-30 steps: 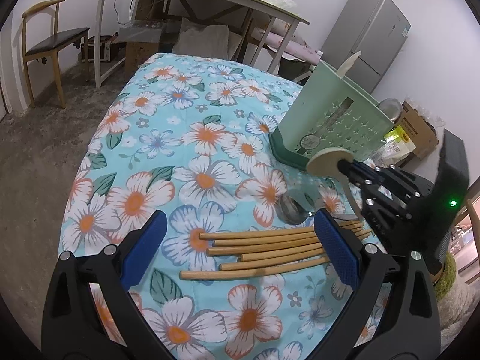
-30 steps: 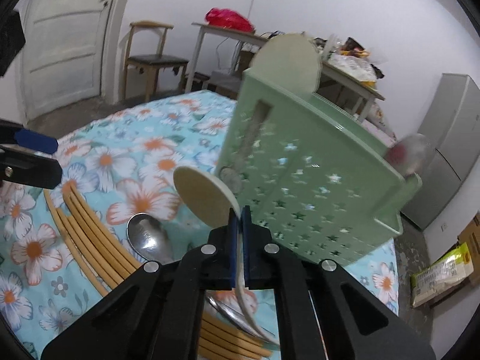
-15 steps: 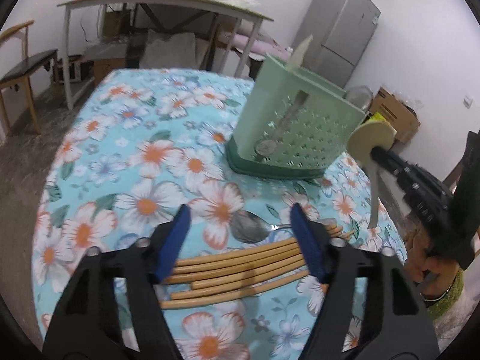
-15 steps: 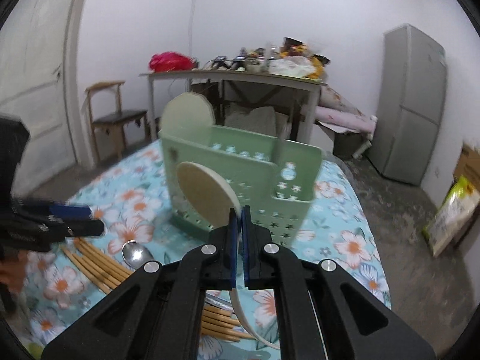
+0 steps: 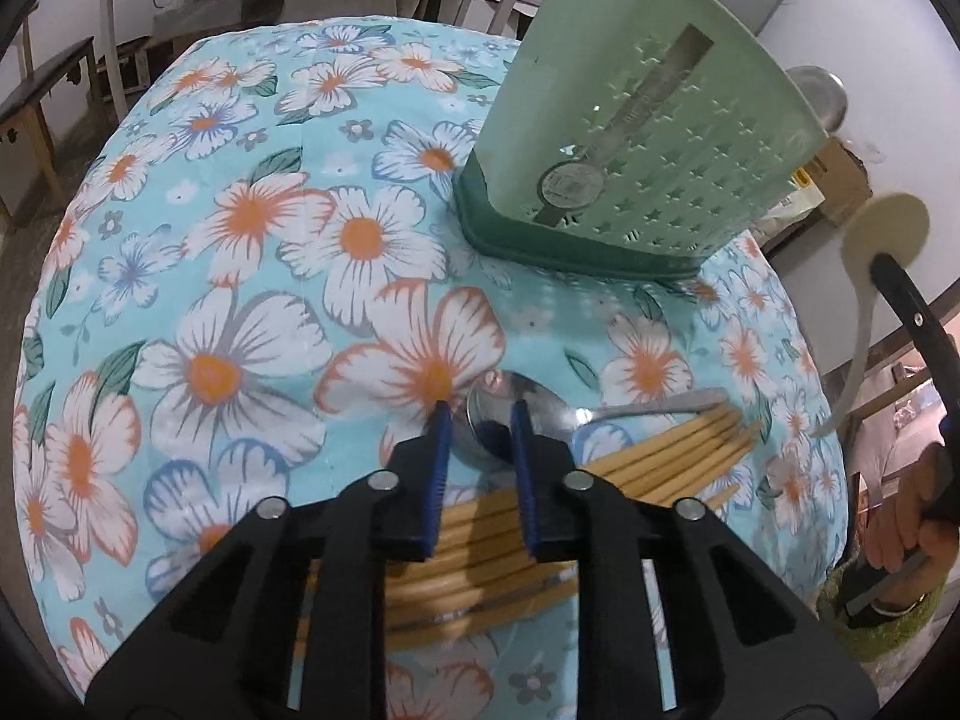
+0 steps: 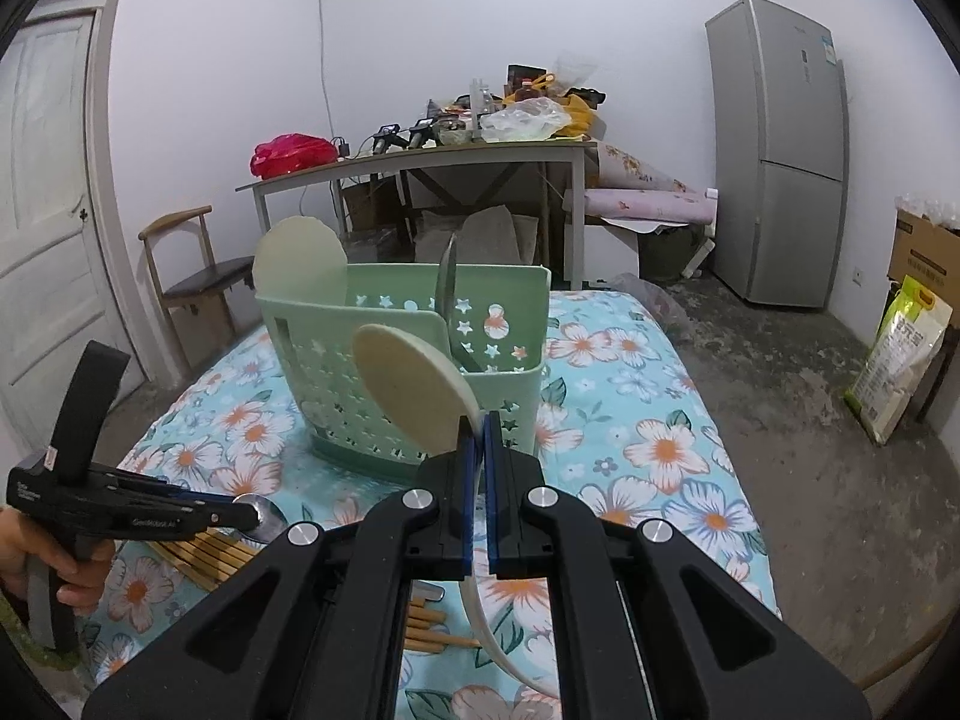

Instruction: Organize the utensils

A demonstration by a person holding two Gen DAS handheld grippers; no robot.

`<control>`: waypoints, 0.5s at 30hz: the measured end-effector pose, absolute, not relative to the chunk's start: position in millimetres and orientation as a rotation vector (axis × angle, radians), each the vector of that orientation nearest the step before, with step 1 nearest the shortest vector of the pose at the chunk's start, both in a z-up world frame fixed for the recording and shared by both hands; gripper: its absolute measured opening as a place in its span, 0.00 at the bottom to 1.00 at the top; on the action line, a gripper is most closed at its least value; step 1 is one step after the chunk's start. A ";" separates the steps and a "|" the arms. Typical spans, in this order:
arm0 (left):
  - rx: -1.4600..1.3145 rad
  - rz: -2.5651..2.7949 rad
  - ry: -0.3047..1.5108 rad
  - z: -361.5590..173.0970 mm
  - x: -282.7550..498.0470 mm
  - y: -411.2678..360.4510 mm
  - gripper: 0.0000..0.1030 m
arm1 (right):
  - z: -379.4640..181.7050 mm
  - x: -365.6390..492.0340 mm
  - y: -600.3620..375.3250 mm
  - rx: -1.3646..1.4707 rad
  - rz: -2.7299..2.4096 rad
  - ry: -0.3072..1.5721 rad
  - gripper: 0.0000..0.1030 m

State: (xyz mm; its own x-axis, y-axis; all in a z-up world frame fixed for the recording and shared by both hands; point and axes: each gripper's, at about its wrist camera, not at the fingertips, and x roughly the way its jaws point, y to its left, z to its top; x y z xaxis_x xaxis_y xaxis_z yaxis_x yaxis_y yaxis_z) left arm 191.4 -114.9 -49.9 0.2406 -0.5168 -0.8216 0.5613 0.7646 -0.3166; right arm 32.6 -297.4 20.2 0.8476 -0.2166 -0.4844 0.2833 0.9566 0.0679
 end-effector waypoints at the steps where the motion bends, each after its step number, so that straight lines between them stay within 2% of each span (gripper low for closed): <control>1: 0.043 -0.737 1.107 -49.6 192.8 -115.7 0.10 | 20.2 32.7 -297.2 0.140 -0.265 0.493 0.03; 8: 0.004 -0.728 1.052 -33.2 187.0 -113.0 0.05 | 20.4 29.2 -301.7 0.155 -0.274 0.487 0.03; 12: -0.010 -0.747 0.925 8.3 173.1 -106.2 0.00 | 19.3 27.6 -303.9 0.156 -0.285 0.486 0.03; 15: 0.025 -0.753 0.805 45.6 159.2 -104.3 0.01 | 18.8 26.1 -305.7 0.163 -0.290 0.483 0.03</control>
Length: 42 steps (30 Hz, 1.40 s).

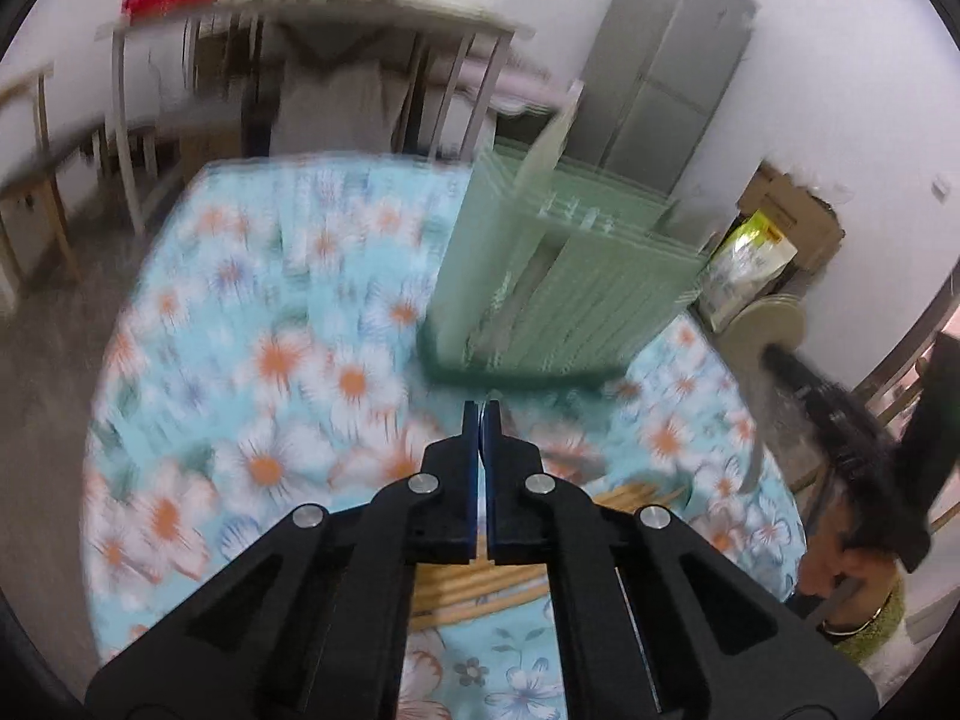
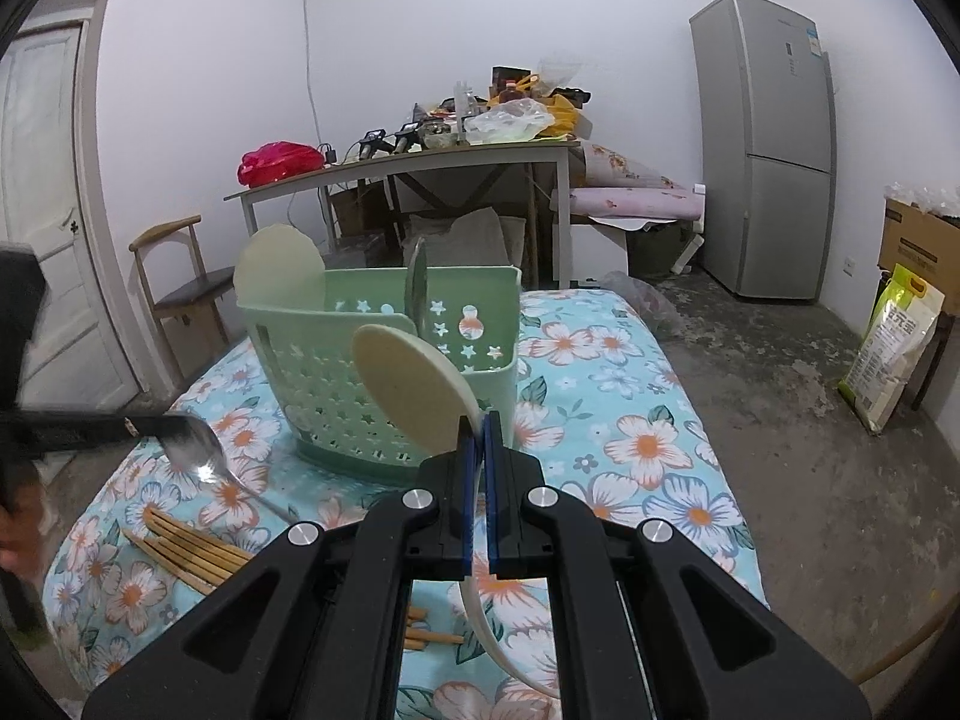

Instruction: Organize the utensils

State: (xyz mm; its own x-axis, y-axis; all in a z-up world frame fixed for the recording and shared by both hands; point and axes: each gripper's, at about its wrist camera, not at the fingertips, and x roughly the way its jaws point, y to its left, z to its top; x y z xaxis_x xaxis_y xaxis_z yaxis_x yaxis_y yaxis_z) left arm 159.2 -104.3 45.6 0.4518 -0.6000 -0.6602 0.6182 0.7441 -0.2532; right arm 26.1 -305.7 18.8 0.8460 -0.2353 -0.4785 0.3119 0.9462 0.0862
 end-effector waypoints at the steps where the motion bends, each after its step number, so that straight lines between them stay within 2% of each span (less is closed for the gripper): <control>1: 0.042 -0.748 0.760 58.7 155.2 -104.3 0.01 | 19.0 26.1 -305.6 0.165 -0.291 0.481 0.03; 8: 0.040 -0.735 0.480 145.7 139.7 -87.4 0.00 | 18.5 22.5 -309.0 0.176 -0.291 0.476 0.03; 14: 0.104 -0.641 0.298 180.9 140.8 -92.2 0.00 | 19.3 21.7 -311.7 0.190 -0.284 0.472 0.03; 23: 0.241 -0.589 0.277 166.2 158.5 -128.7 0.00 | 19.5 20.0 -312.7 0.192 -0.289 0.472 0.03; 33: 0.291 -0.631 0.398 121.0 183.7 -164.7 0.02 | 20.0 20.4 -315.4 0.193 -0.292 0.477 0.03; 35: 0.261 -0.659 0.428 116.0 188.2 -165.0 0.07 | 19.4 20.0 -316.8 0.197 -0.293 0.478 0.03; 38: 0.189 -0.687 0.448 114.2 193.3 -160.1 0.28 | 19.4 19.4 -319.6 0.201 -0.296 0.478 0.03; 42: 0.128 -0.696 0.448 115.6 197.1 -147.0 0.32 | 20.8 17.3 -323.8 0.220 -0.300 0.469 0.03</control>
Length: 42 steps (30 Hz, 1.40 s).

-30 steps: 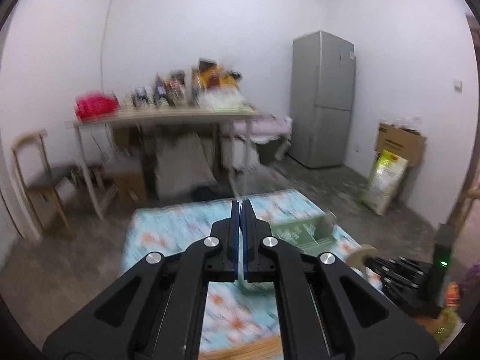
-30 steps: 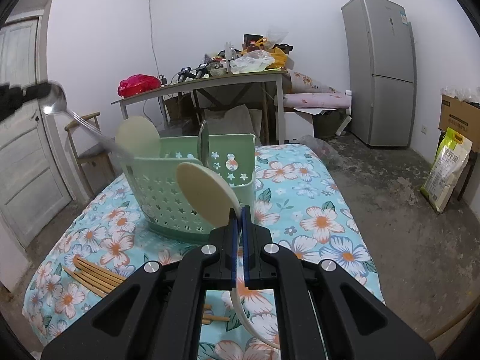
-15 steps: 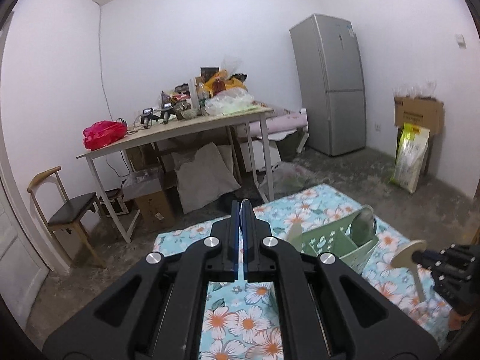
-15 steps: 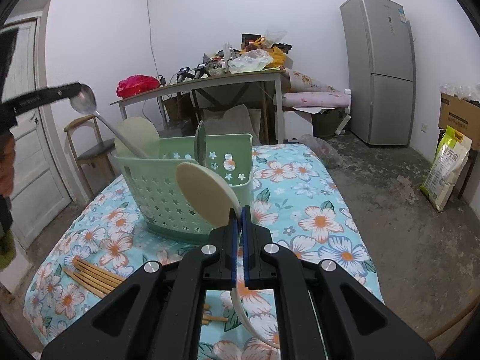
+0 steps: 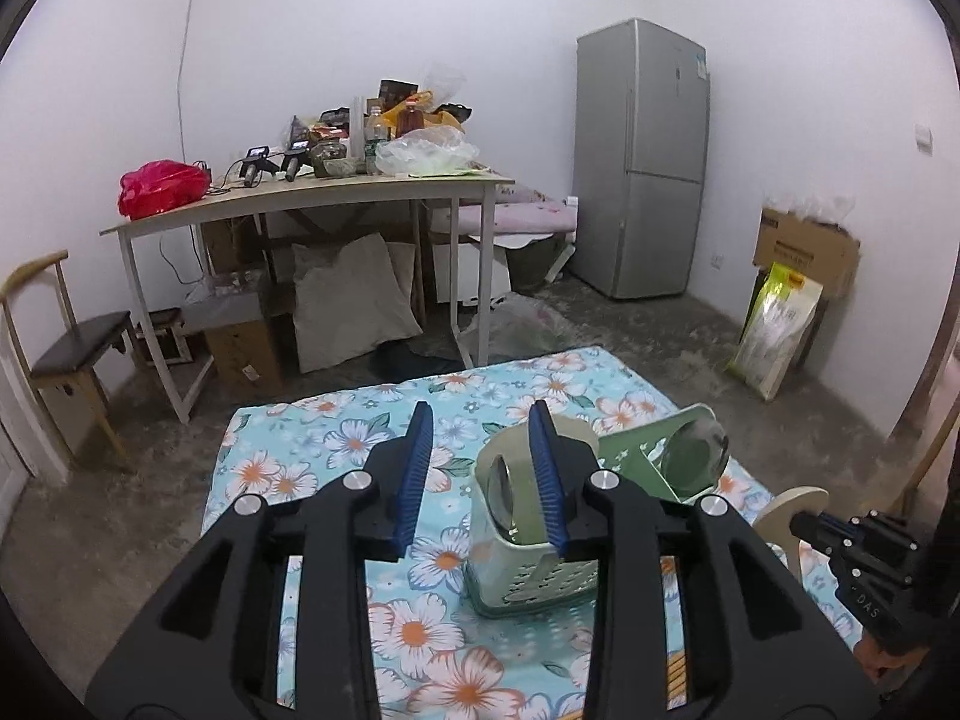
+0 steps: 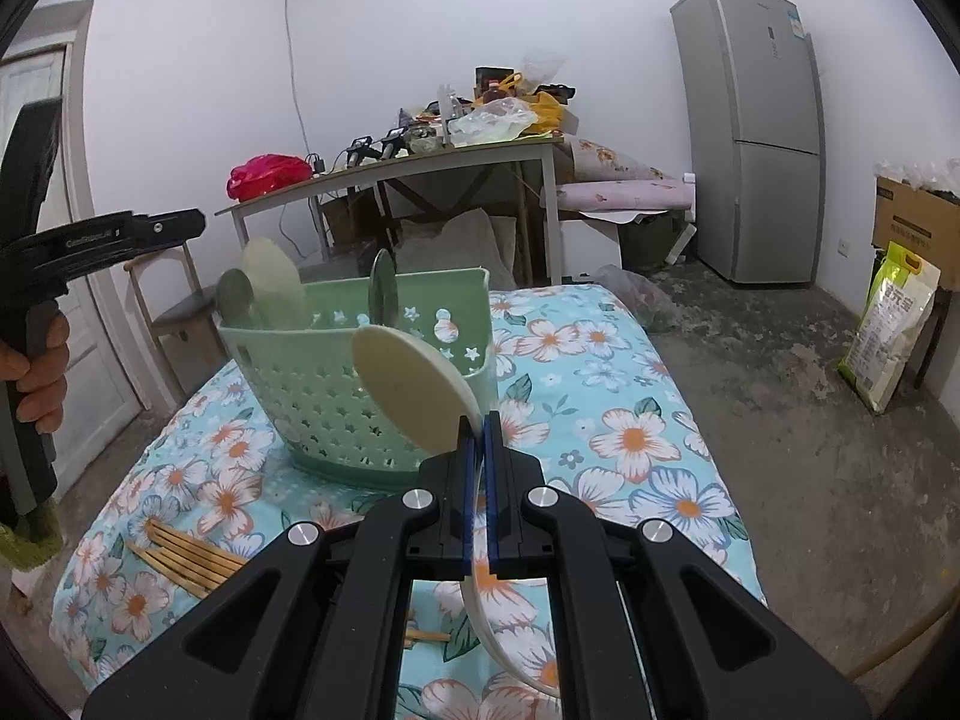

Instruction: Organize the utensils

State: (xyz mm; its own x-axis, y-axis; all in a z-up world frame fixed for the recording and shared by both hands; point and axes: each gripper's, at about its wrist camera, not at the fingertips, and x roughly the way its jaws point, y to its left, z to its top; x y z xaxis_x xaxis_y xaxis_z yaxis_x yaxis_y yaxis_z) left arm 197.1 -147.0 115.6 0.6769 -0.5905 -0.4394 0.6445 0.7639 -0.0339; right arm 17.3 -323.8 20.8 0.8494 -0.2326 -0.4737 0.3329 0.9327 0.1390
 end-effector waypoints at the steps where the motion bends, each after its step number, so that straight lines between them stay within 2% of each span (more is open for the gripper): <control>1: 0.121 -0.692 0.447 116.0 196.3 -143.6 0.33 | 21.0 16.7 -324.6 0.226 -0.299 0.466 0.03; 11: 0.013 -0.663 0.519 95.7 187.7 -96.0 0.40 | 49.2 4.0 -341.0 0.286 -0.284 0.367 0.03; 25: -0.074 -0.592 0.673 45.5 176.6 -46.4 0.46 | 122.6 23.9 -388.2 0.467 -0.060 0.073 0.03; 34: -0.071 -0.564 0.681 42.8 177.3 -38.8 0.47 | 94.5 95.0 -403.2 0.552 0.053 0.083 0.03; 42: -0.074 -0.546 0.710 35.0 181.6 -36.4 0.47 | 37.0 143.1 -420.7 0.570 0.076 0.174 0.04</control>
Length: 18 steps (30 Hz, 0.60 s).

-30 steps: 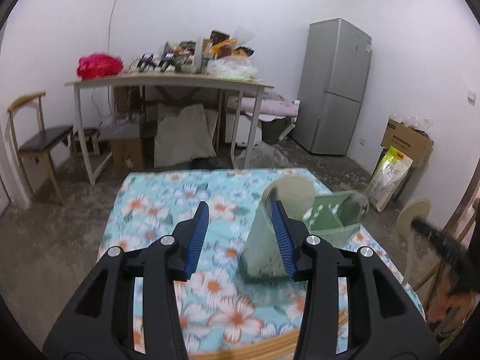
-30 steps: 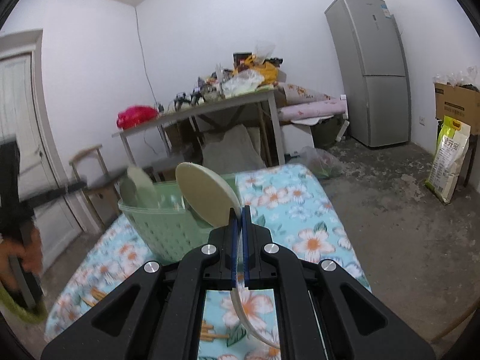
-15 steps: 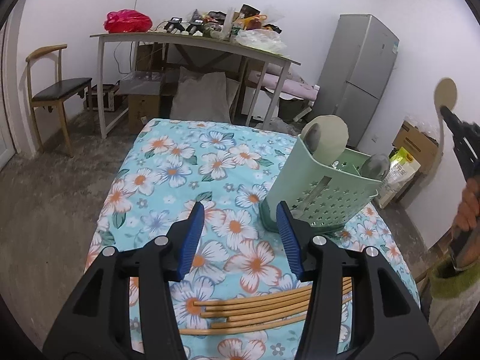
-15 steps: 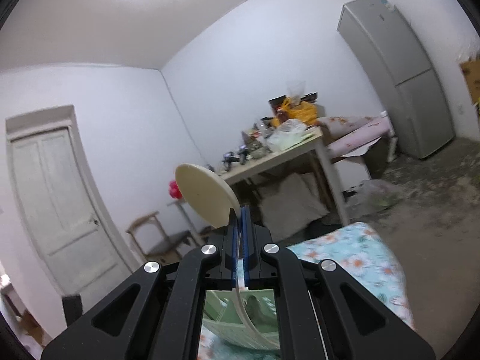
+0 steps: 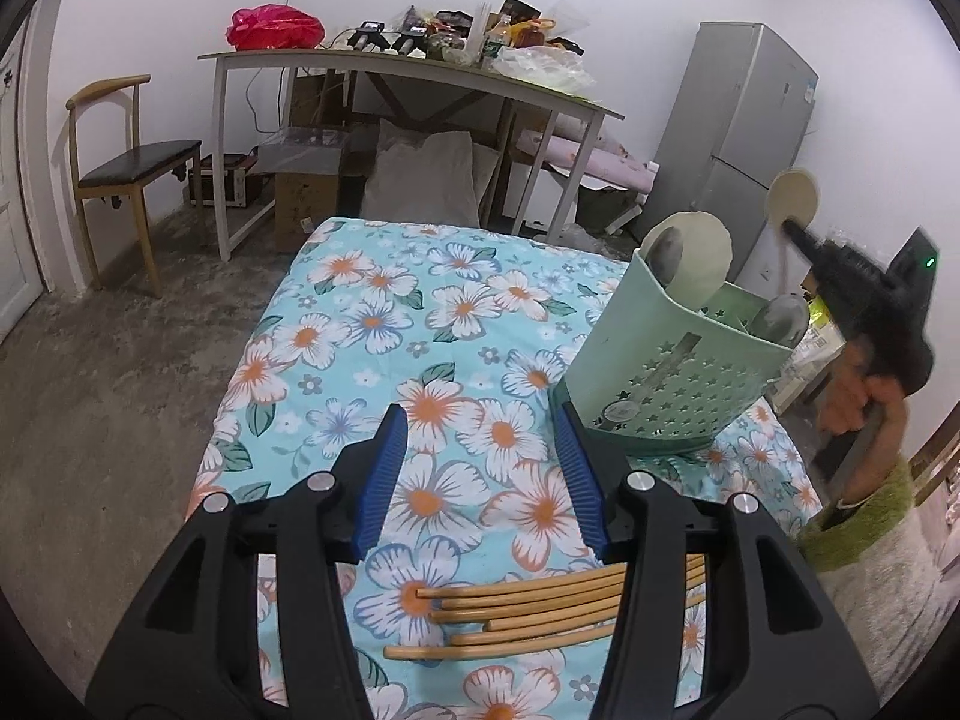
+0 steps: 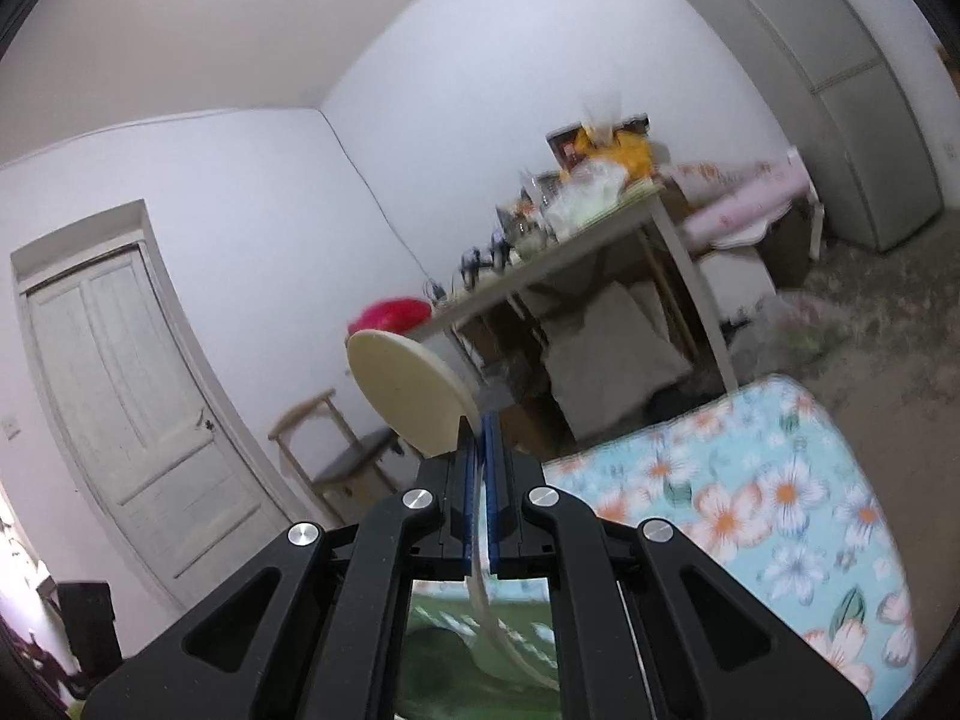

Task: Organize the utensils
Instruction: 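Lower the white oval spoon into the holder and open the right tool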

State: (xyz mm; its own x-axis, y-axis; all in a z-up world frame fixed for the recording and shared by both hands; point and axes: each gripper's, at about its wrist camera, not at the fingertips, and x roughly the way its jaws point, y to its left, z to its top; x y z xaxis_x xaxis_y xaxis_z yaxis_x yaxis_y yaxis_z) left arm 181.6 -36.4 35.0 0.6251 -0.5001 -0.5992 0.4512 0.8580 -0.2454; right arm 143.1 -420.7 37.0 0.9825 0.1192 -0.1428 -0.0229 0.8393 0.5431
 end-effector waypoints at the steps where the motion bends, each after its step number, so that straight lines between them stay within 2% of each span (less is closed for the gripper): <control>1: -0.073 -0.547 0.710 35.1 181.6 -36.4 0.47 | 27.8 143.0 -420.3 0.578 0.075 0.190 0.04; 8: -0.060 -0.564 0.718 32.4 184.0 -42.1 0.48 | 18.6 125.3 -419.6 0.550 0.060 0.233 0.07; 10: -0.062 -0.570 0.717 32.5 183.3 -43.0 0.49 | 17.4 120.6 -422.1 0.554 0.052 0.245 0.14; 12: -0.061 -0.572 0.717 32.7 182.6 -43.6 0.50 | 16.5 114.1 -423.8 0.554 0.037 0.254 0.30; 14: -0.061 -0.570 0.719 32.9 182.7 -43.8 0.50 | 15.4 108.3 -425.3 0.559 0.020 0.264 0.42; 18: -0.066 -0.561 0.732 31.6 183.0 -42.0 0.50 | 11.6 98.8 -429.0 0.585 -0.010 0.308 0.54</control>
